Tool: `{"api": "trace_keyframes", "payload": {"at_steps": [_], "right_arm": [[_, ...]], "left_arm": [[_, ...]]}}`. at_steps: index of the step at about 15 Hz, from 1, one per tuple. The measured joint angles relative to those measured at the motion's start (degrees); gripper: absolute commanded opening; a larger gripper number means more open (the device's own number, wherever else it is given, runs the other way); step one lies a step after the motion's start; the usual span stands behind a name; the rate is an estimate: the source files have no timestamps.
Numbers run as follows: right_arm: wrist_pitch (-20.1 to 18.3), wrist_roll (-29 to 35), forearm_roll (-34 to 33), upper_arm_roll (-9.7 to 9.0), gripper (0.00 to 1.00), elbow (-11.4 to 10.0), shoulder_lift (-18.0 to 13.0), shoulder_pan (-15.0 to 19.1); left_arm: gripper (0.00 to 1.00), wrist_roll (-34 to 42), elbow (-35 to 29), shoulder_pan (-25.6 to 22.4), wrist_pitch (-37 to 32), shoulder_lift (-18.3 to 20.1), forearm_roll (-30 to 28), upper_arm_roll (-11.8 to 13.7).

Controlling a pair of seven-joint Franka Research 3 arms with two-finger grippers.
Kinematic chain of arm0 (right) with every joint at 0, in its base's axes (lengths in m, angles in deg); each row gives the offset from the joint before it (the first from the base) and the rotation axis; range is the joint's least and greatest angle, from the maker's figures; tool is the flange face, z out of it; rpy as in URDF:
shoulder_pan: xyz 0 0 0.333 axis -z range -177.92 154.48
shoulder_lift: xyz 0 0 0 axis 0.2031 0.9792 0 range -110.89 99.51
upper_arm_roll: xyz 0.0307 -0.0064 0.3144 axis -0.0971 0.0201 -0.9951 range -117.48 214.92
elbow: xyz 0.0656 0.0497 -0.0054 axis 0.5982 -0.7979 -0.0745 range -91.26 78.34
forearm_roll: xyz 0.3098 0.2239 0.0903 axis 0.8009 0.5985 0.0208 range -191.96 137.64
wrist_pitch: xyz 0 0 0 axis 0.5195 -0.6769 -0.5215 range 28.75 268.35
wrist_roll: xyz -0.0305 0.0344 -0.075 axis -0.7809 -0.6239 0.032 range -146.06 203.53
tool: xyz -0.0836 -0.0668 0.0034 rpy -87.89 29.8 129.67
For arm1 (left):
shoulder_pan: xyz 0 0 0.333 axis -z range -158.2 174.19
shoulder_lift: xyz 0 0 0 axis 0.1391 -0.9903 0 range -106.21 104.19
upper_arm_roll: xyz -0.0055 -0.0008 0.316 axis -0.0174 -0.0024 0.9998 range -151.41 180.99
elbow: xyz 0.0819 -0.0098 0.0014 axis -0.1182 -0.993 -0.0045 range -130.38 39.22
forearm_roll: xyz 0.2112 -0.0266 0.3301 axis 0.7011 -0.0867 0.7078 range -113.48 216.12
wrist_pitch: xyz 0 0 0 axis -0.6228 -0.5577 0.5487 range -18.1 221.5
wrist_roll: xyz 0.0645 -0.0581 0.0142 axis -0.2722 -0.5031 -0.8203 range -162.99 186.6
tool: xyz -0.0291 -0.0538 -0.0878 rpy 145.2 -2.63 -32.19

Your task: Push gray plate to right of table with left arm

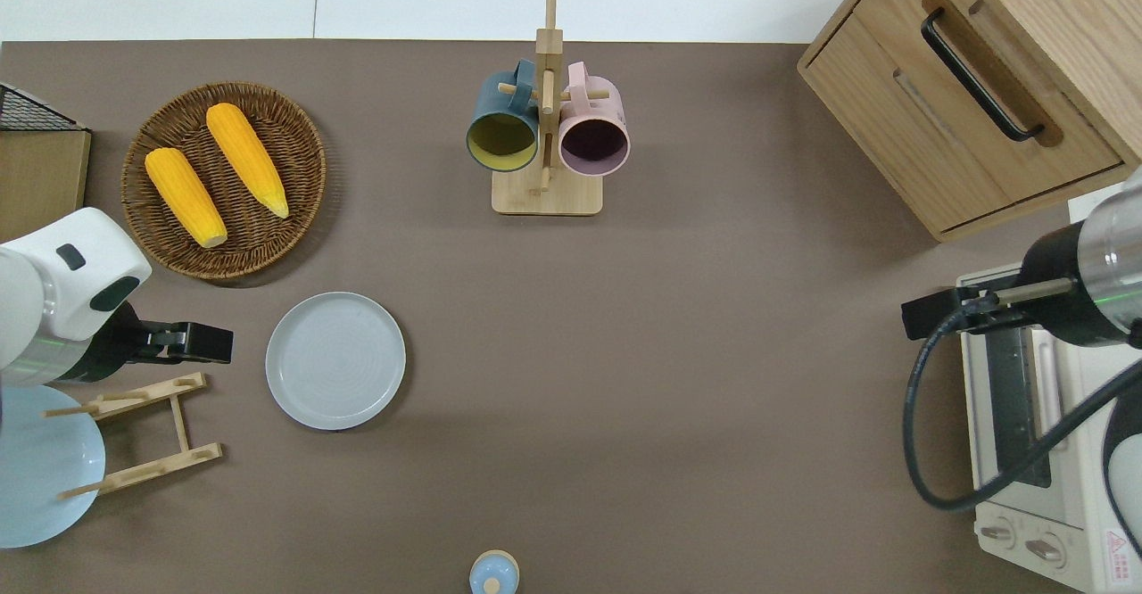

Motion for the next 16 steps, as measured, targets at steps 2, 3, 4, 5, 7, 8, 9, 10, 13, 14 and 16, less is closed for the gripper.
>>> {"api": "trace_keyframes", "payload": {"at_steps": [2,3,4,5,7,8,9,10,13,14,16], "right_arm": [[0.0,0.0,0.0,0.0,0.983,0.0,0.0,0.0],[0.0,0.0,0.0,0.0,0.983,0.0,0.0,0.0],[0.0,0.0,0.0,0.0,0.983,0.0,0.0,0.0],[0.0,0.0,0.0,0.0,0.983,0.0,0.0,0.0],[0.0,0.0,0.0,0.0,0.983,0.0,0.0,0.0],[0.0,0.0,0.0,0.0,0.983,0.0,0.0,0.0],[0.0,0.0,0.0,0.0,0.983,0.0,0.0,0.0],[0.0,0.0,0.0,0.0,0.983,0.0,0.0,0.0],[0.0,0.0,0.0,0.0,0.983,0.0,0.0,0.0],[0.0,0.0,0.0,0.0,0.983,0.0,0.0,0.0],[0.0,0.0,0.0,0.0,0.983,0.0,0.0,0.0]], "left_arm": [[1.0,0.0,0.0,0.0,-0.2,0.0,0.0,0.0],[1.0,0.0,0.0,0.0,-0.3,0.0,0.0,0.0],[1.0,0.0,0.0,-0.1,-0.4,0.0,0.0,0.1],[1.0,0.0,0.0,-0.2,-0.5,0.0,0.0,0.2],[1.0,0.0,0.0,-0.7,-0.7,0.0,-0.3,0.3],[1.0,0.0,0.0,-0.8,-1.0,0.0,-0.3,0.4],[1.0,0.0,-0.1,-0.8,-1.5,0.0,-0.3,0.5],[1.0,0.0,-0.2,-0.9,-1.9,0.0,-0.3,0.5],[1.0,0.0,-1.3,-0.9,-2.0,0.0,-0.3,0.6],[1.0,0.0,-1.7,-0.9,-2.0,0.0,-0.3,0.7],[1.0,0.0,-2.7,-0.9,-1.9,0.0,-0.3,0.7]]}}
